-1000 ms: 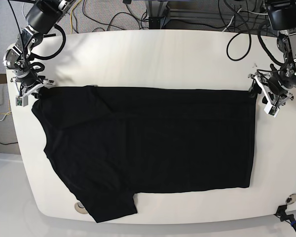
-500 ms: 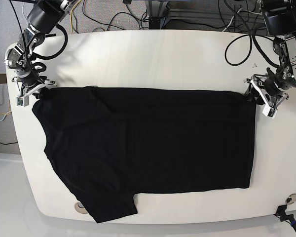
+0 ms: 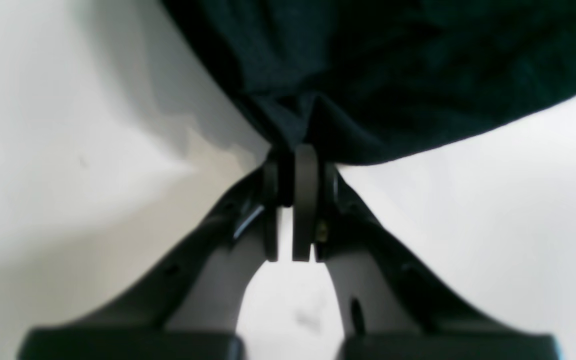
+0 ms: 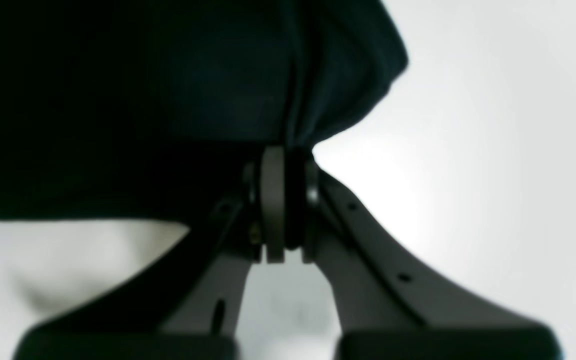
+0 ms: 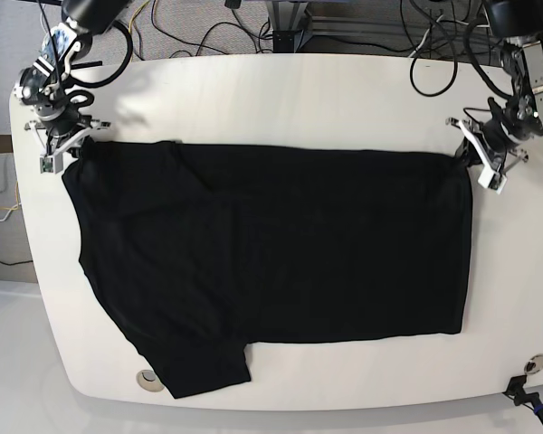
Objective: Fold the T-shirt properly
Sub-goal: 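Drag the shirt further toward the robot base with both grippers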
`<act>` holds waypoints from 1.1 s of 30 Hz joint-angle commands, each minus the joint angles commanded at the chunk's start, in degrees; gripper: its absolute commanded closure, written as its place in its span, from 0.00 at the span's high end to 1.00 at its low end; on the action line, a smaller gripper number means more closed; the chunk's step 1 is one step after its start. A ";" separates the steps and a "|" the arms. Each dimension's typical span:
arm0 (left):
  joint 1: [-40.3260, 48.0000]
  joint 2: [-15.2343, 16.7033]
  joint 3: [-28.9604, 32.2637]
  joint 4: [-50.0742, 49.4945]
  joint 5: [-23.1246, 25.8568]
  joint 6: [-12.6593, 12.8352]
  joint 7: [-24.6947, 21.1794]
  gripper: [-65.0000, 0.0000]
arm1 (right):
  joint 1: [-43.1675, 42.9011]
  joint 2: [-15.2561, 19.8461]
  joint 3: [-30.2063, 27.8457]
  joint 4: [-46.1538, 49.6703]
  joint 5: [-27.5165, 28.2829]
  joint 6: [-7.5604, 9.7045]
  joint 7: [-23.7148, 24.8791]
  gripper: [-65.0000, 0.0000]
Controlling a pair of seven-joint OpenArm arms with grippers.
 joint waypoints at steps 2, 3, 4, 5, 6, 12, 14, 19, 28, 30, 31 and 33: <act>3.25 0.00 -1.58 2.90 0.00 0.00 1.67 0.00 | -2.73 -0.35 0.00 3.69 0.00 0.00 -1.85 0.00; 4.75 0.00 -2.46 4.22 0.00 0.00 2.29 0.00 | -4.13 -0.44 0.00 5.45 0.00 0.00 -2.73 0.00; 6.15 0.00 -3.16 5.54 0.00 0.00 2.73 0.00 | -5.54 -0.44 0.00 7.12 0.00 0.00 -3.43 0.00; 7.47 -0.09 -3.60 6.42 -0.09 0.00 2.90 0.00 | -6.77 -0.44 0.00 8.44 0.00 0.00 -3.96 0.00; 8.70 -0.09 -4.31 7.56 -0.09 0.00 2.99 0.00 | -8.09 -0.44 0.09 9.76 0.00 0.00 -4.40 0.00; 16.35 0.00 -8.35 13.63 -0.09 0.00 2.99 0.00 | -14.68 -0.44 1.14 15.12 0.00 0.00 -4.57 0.00; 17.85 0.00 -8.88 14.07 -0.09 0.00 2.99 0.00 | -16.00 -0.44 1.14 15.21 0.00 0.00 -4.57 0.00; 18.55 0.09 -10.29 14.15 -0.09 0.00 2.99 0.00 | -17.41 -0.44 1.14 15.21 0.00 0.00 -4.57 0.00; 18.37 0.09 -10.02 14.15 0.09 0.00 2.99 0.40 | -16.62 -0.35 0.79 14.95 0.00 0.00 -4.57 0.02; 18.29 0.09 -10.02 14.15 0.00 0.00 3.08 0.58 | -15.91 -0.35 0.79 14.95 0.00 0.00 -4.57 0.22; 18.29 0.09 -10.02 14.15 -0.09 0.00 3.52 0.60 | -15.82 -0.35 0.79 15.12 0.00 0.00 -4.57 0.32; 17.93 0.00 -10.20 15.12 -0.18 0.00 3.78 0.61 | -15.74 -0.18 0.79 15.65 0.00 0.00 -4.57 0.48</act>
